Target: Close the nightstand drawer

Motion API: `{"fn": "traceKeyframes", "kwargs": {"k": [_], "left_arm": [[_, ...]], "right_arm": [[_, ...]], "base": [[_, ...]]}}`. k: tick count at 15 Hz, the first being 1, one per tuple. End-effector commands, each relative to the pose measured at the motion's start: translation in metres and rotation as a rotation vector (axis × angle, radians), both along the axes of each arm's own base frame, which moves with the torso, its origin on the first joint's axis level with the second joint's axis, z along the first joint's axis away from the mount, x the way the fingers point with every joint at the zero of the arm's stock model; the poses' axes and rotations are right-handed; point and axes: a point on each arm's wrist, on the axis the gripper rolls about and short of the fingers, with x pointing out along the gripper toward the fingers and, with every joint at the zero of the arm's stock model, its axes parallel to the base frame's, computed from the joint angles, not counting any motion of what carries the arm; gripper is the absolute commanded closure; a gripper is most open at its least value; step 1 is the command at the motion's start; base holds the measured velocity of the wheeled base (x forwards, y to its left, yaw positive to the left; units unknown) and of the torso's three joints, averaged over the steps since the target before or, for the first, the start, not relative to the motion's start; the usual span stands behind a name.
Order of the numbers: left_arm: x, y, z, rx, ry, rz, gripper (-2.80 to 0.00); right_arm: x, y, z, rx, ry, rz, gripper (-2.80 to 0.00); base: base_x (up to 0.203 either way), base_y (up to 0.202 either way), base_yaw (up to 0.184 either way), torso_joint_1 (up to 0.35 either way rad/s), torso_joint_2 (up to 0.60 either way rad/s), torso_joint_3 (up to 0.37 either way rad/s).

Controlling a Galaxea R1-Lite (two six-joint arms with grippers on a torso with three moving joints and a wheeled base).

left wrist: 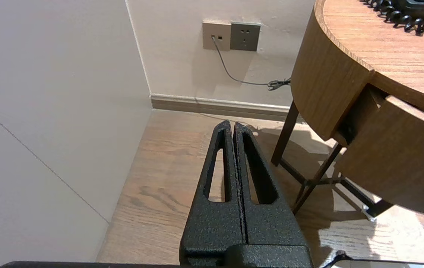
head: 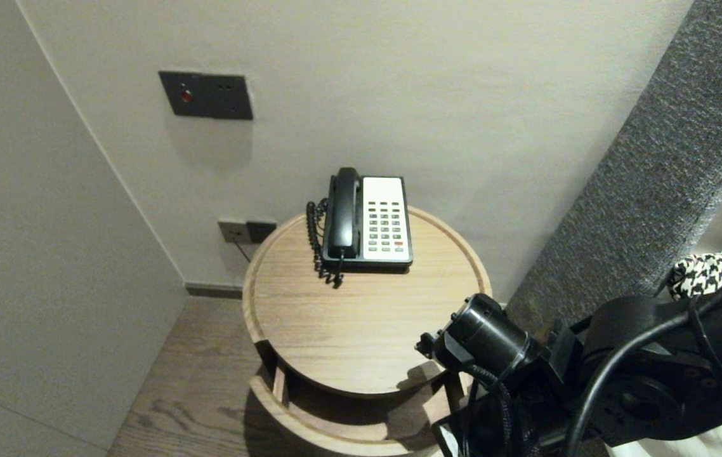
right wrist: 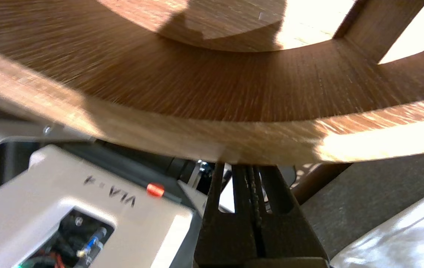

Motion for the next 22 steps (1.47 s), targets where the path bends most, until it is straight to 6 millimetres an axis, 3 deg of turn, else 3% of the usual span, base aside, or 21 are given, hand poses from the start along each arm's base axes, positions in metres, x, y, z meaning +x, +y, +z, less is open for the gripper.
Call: {"fn": "traceKeyframes", "kwargs": {"k": [1,22], "left_arm": [[0.000,0.000,0.000,0.000,-0.002,0.001,0.00],[0.000,0.000,0.000,0.000,-0.002,0.001,0.00]], "right_arm": [[0.009,0.005,0.000,0.001,-0.008,-0.014,0.00],[0.036,0.007,0.017,0.059,-0.057,-0.083,0.00]], "base": [[0.000,0.000,0.000,0.000,0.00,0.000],[0.000,0.000,0.000,0.000,0.00,0.000]]}}
